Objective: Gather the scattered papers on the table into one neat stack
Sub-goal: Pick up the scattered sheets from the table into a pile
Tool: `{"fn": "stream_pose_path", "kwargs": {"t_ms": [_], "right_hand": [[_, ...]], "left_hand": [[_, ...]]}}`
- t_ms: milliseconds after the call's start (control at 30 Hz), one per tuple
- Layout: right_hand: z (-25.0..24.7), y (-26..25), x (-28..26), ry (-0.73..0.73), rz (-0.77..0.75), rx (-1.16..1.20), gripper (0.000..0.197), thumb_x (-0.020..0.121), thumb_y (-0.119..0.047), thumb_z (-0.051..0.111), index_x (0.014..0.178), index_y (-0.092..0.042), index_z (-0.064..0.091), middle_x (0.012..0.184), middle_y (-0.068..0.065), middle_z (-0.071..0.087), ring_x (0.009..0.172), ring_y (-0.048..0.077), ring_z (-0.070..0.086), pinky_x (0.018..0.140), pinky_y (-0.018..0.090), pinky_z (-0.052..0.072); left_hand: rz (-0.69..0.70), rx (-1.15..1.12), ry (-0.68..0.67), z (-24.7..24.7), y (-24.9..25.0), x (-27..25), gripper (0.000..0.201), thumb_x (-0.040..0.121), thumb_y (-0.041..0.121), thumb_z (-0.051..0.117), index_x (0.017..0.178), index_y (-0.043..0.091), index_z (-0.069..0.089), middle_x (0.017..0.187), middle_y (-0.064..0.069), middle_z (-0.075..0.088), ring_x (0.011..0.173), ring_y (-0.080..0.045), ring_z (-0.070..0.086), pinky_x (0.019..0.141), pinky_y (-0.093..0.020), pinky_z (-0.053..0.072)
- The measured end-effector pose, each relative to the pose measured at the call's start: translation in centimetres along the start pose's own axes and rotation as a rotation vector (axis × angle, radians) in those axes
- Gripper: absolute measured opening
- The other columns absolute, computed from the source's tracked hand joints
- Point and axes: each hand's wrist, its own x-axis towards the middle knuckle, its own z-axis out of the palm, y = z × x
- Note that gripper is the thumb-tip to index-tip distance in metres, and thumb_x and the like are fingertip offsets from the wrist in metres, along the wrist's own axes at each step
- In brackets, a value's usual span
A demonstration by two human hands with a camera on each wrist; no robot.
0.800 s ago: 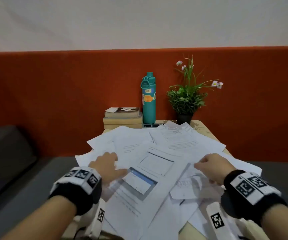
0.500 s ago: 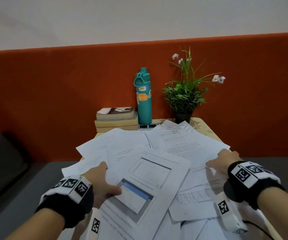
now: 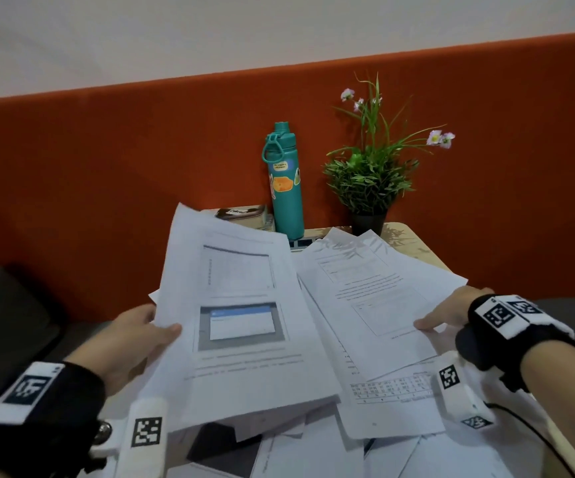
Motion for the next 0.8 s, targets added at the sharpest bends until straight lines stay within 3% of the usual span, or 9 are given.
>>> {"fn": "stream_pose_path", "kwargs": {"t_ms": [100,167,267,433,500,567,667,733,800], "right_hand": [[-0.9,0.0,-0.1,-0.089,-0.038,-0.036,0.063,0.082,-0.043,0.069,0.129,-0.004,0.053,0.132,0.011,0.057,0.125,0.027,0.052,0.097,0.030,0.042],[-1.3,0.1,-0.5,-0.063,-0.066,-0.054,0.039,0.088,-0.038,0.064,0.115,-0.010,0.062,0.125,0.006,0.059,0.124,0.024,0.054,0.094,0.028,0.044],[-1.0,0.5,-0.2,0.048,-0.151,0.003,0.052,0.089,-0.035,0.061,0.134,-0.010,0.053,0.136,0.006,0.056,0.121,0.023,0.055,0.091,0.027,0.048],[-0.4,1.3,-1.3,0.019,-0.277,0.437,0.024,0.097,-0.013,0.049,0.119,-0.011,0.058,0.091,0.002,0.054,0.122,0.030,0.053,0.080,0.029,0.047],[0.2,1.6,-1.9,-0.098,-0.295,0.693,0.043,0.093,-0.002,0.054,0.136,-0.003,0.047,0.117,0.017,0.060,0.128,0.040,0.049,0.090,0.039,0.048],[0.9,1.8,-2.8,-0.214,-0.320,0.851,0.046,0.092,0.006,0.052,0.137,0.002,0.043,0.125,0.025,0.059,0.121,0.044,0.054,0.102,0.048,0.044],[1.7,1.7,-4.1,-0.410,-0.398,1.030,0.043,0.094,0.009,0.048,0.129,-0.015,0.050,0.108,0.011,0.063,0.107,0.036,0.059,0.096,0.049,0.046],[2.4,1.8,-4.4,-0.493,-0.429,1.069,0.044,0.093,0.012,0.043,0.112,-0.025,0.058,0.097,0.007,0.069,0.092,0.032,0.066,0.085,0.049,0.052],[3.1,1.9,-4.5,-0.556,-0.437,1.096,0.046,0.092,0.008,0.039,0.121,-0.021,0.061,0.107,0.015,0.074,0.095,0.040,0.070,0.085,0.059,0.053]], "left_hand": [[-0.053,-0.009,-0.023,1.2,-1.6,0.4,0.016,0.092,0.002,0.056,0.108,0.002,0.059,0.090,-0.019,0.076,0.076,-0.032,0.073,0.058,-0.034,0.058],[-0.056,-0.010,-0.020,2.0,-2.1,0.8,0.020,0.093,0.005,0.057,0.112,0.002,0.058,0.102,-0.022,0.074,0.088,-0.038,0.071,0.068,-0.041,0.060],[-0.021,-0.010,0.003,2.4,-1.4,1.3,0.018,0.092,0.008,0.058,0.109,0.004,0.059,0.105,-0.021,0.073,0.104,-0.044,0.067,0.095,-0.058,0.050],[0.047,-0.184,-0.091,2.9,0.5,1.1,0.025,0.096,0.008,0.051,0.121,0.007,0.054,0.114,-0.015,0.070,0.104,-0.035,0.068,0.089,-0.045,0.054],[0.048,-0.171,-0.100,4.0,1.1,1.0,0.025,0.096,0.008,0.051,0.120,0.006,0.055,0.114,-0.016,0.070,0.106,-0.038,0.066,0.092,-0.048,0.053],[0.040,-0.101,-0.083,5.9,1.5,0.9,0.022,0.094,0.008,0.054,0.114,-0.001,0.059,0.104,-0.020,0.070,0.098,-0.042,0.067,0.084,-0.049,0.055],[0.030,-0.100,-0.105,8.9,2.4,-0.2,0.010,0.090,0.000,0.053,0.095,-0.003,0.060,0.071,-0.015,0.062,0.062,-0.028,0.058,0.056,-0.027,0.045],[0.017,-0.101,-0.129,10.8,3.2,-1.2,0.008,0.090,0.000,0.052,0.086,0.003,0.058,0.068,-0.007,0.057,0.062,-0.023,0.054,0.053,-0.021,0.046],[0.010,-0.103,-0.144,12.3,3.6,-1.5,0.009,0.089,-0.004,0.053,0.093,0.004,0.055,0.075,-0.004,0.054,0.067,-0.019,0.054,0.052,-0.017,0.050]]}}
